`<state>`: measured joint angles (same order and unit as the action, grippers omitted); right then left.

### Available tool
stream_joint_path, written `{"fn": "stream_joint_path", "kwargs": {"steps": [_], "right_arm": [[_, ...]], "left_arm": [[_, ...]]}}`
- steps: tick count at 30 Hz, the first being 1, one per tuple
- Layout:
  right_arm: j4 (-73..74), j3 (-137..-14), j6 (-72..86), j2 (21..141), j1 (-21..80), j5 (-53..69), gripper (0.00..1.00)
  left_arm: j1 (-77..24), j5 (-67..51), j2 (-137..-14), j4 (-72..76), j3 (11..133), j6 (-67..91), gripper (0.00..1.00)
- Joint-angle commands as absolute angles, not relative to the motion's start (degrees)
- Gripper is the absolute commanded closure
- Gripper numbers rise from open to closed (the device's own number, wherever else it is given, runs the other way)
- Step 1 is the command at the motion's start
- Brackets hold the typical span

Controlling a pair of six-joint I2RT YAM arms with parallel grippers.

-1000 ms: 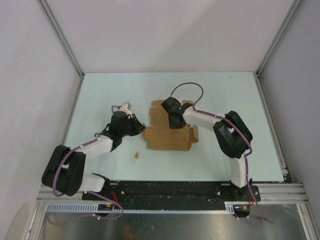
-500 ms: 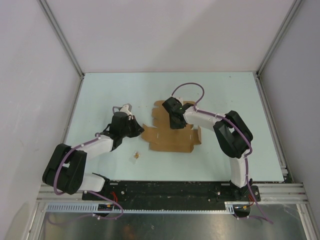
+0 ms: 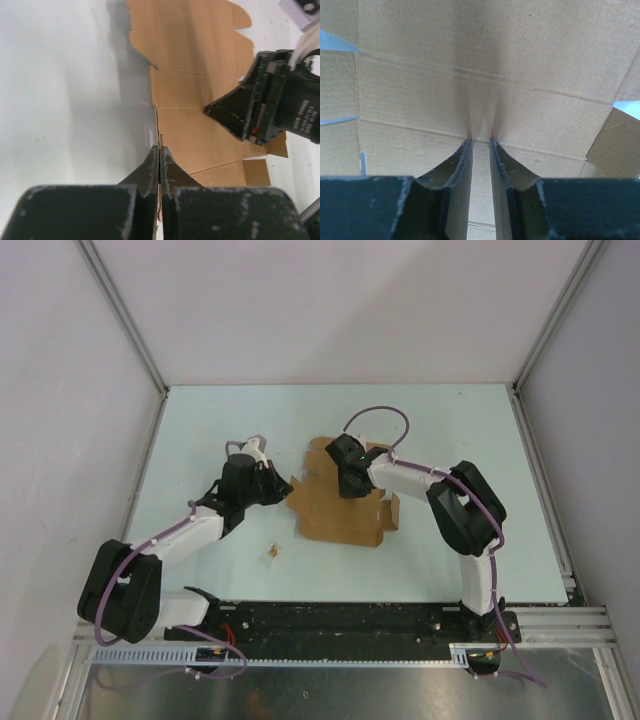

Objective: Fold the paper box

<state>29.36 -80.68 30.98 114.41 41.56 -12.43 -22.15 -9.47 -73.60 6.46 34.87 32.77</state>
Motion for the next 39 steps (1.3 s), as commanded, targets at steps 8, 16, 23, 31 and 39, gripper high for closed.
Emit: {"fn": "stream_joint_path", "kwargs": {"steps": [8, 16, 23, 31, 39], "right_arm": [[26.37, -79.54, 31.11, 112.06, 40.17, -10.02, 0.75], [25.66, -79.01, 31.38, 111.71, 39.64, -8.96, 0.75], [25.66, -78.58, 31.46, 111.62, 39.2, -8.61, 0.76], [25.31, -78.13, 31.55, 111.45, 38.58, -7.91, 0.75], [25.14, -77.7, 31.64, 111.18, 38.5, -7.82, 0.76]], "left_arm": [[-32.43, -9.15, -78.31, 6.86, 43.15, 34.19, 0.81], [-35.33, -8.09, -82.79, 7.47, 44.38, 35.24, 0.67], [-35.68, -8.17, -84.2, 11.16, 42.46, 36.47, 0.63], [-35.77, -10.11, -86.04, 15.55, 40.69, 37.62, 0.63], [-36.04, -10.02, -86.57, 16.61, 39.55, 37.88, 0.66]]}}
